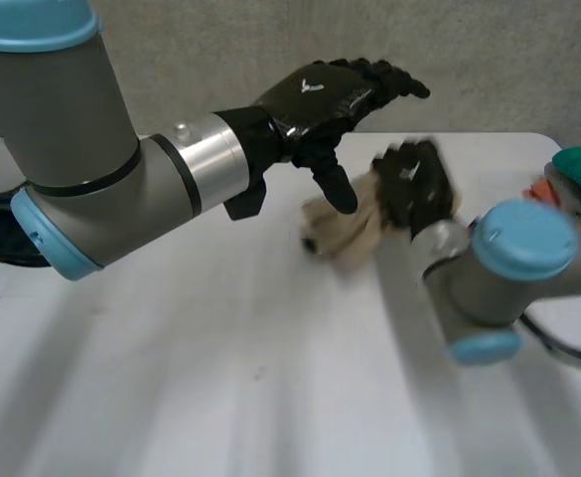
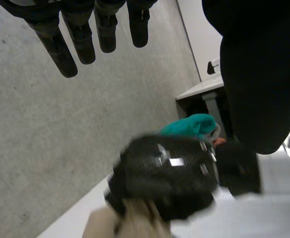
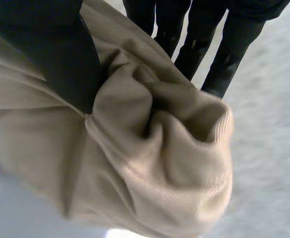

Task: Fold the laundry.

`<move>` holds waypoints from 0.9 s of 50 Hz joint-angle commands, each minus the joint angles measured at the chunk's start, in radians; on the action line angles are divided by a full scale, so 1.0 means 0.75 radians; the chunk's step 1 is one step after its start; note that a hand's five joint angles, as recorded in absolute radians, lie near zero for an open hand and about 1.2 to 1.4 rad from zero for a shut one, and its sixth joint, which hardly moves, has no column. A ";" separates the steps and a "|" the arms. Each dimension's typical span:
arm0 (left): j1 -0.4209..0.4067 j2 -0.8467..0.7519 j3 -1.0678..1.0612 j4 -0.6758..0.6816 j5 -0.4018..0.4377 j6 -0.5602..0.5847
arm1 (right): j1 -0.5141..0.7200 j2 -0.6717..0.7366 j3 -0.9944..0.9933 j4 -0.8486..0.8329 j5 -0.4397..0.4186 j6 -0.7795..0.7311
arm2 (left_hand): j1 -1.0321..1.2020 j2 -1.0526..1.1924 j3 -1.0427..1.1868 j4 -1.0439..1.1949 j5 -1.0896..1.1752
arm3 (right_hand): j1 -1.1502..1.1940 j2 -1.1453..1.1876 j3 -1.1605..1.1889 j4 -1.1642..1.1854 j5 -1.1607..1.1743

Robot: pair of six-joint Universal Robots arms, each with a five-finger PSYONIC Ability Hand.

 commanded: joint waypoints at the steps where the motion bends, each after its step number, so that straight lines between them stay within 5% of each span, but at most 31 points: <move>1: 0.001 0.088 0.001 0.154 -0.079 -0.033 | -0.216 -0.136 -0.178 -0.005 -0.145 0.076 | 0.001 -0.015 -0.028 -0.017 -0.037 | 0.557 0.332 0.334 0.268 0.408; 11: 0.003 0.137 -0.013 0.204 -0.121 -0.146 | -0.676 -0.200 -0.362 -0.021 -0.304 0.377 | 0.001 -0.015 -0.028 -0.017 -0.037 | 0.557 0.332 0.334 0.268 0.408; 20: -0.005 0.129 -0.091 0.210 -0.116 -0.140 | -1.071 0.059 -0.371 -0.154 -0.707 0.681 | 0.001 -0.015 -0.028 -0.017 -0.037 | 0.557 0.332 0.334 0.268 0.408; 28: -0.007 0.108 -0.146 0.222 -0.119 -0.134 | -1.274 0.301 -0.328 -0.242 -0.928 0.716 | 0.005 -0.011 -0.024 -0.013 -0.033 | 0.557 0.332 0.334 0.268 0.408; 36: -0.009 0.104 -0.156 0.222 -0.116 -0.132 | -1.352 0.291 -0.272 -0.240 -1.192 0.727 | 0.005 -0.011 -0.024 -0.013 -0.033 | 0.557 0.332 0.334 0.268 0.408; 42: -0.028 0.110 -0.156 0.222 -0.119 -0.134 | -1.378 0.289 -0.321 -0.236 -1.196 0.827 | 0.005 -0.011 -0.024 -0.013 -0.033 | 0.557 0.332 0.334 0.268 0.408; 43: -0.030 0.110 -0.158 0.222 -0.119 -0.134 | -1.378 0.289 -0.321 -0.236 -1.190 0.845 | 0.001 -0.015 -0.028 -0.017 -0.037 | 0.477 0.252 0.254 0.188 0.328; 44: -0.032 0.112 -0.158 0.222 -0.121 -0.134 | -1.380 0.287 -0.321 -0.234 -1.174 0.874 | 0.004 -0.011 -0.024 -0.013 -0.033 | -0.834 -1.059 -1.057 -1.123 -0.983; 45: -0.040 0.114 -0.158 0.222 -0.125 -0.134 | -1.382 0.283 -0.321 -0.226 -1.161 0.884 | 0.005 -0.011 -0.024 -0.013 -0.033 | -1.072 -1.297 -1.295 -1.361 -1.221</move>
